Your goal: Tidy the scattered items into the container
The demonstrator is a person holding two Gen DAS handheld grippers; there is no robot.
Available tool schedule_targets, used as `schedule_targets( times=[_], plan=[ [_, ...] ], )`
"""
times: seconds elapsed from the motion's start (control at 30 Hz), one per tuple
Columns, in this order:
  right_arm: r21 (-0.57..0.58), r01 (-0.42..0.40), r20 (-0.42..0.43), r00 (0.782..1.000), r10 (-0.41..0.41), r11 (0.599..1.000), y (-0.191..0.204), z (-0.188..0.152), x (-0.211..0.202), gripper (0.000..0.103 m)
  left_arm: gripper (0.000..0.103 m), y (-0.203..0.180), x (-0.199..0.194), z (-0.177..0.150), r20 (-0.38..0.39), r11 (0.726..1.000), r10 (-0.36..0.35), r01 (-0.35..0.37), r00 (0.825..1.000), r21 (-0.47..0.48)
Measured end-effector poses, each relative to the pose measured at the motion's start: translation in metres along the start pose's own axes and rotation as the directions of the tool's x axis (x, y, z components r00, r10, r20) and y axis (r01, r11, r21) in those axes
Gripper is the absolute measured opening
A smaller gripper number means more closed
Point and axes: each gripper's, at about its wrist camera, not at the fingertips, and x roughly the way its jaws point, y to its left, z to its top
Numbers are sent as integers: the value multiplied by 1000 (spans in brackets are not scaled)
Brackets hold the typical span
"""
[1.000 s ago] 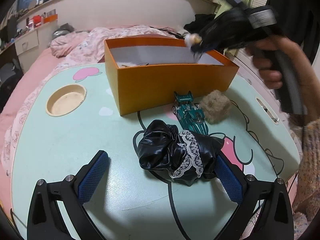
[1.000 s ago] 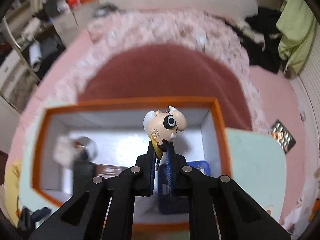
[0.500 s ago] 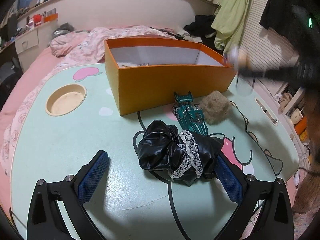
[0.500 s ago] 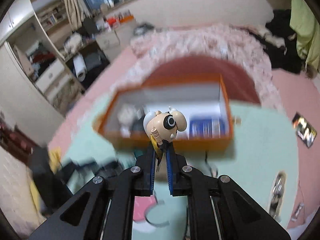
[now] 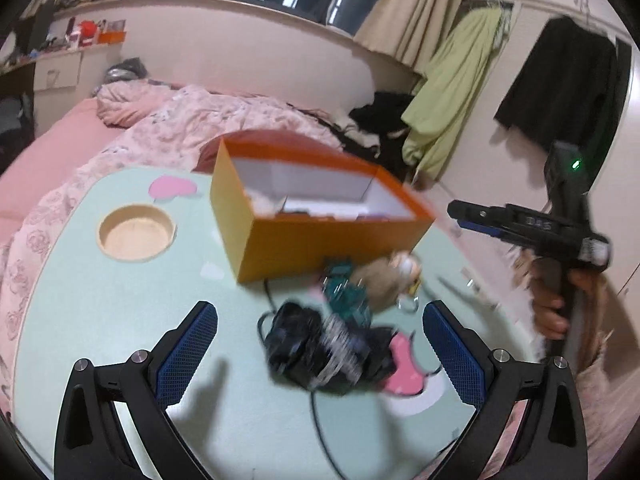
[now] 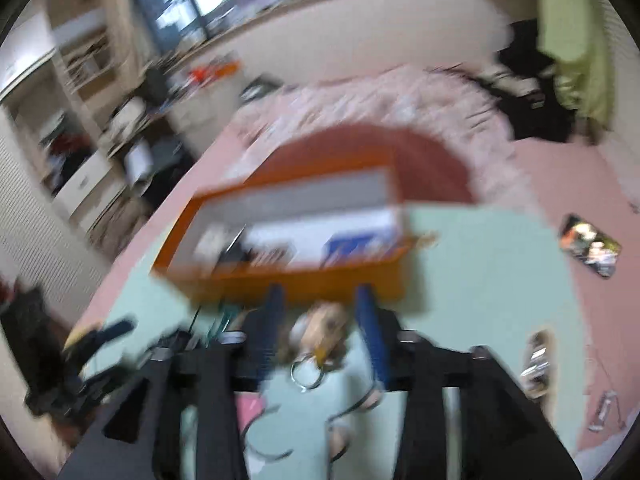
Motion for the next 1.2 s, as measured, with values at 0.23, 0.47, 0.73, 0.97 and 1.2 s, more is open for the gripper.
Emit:
schedule_targets(
  times=[0.23,0.47,0.73,0.97,1.2],
  plan=[
    [-46,217,-43,975,-219,975,-5,36,51,59,103,22,38,38,-53,998,26,-29,998,-61],
    [-44,138,-118,983,-143,989,9,6,60,56,103,29,64,48,-105,994,-46,35,993,-106],
    [41,111,-140,985,-104,993,9,-10,39,58,103,28,64,48,-96,996,-33,25,995,-85],
    [54,156,49,986,-159,986,5,-7,9,58,103,11,17,84,42,1000,19,-19,999,-5],
    [52,99,136,985,-105,994,16,-13,-28,58,48,-41,72,110,-235,938,272,-204,933,279]
  ],
)
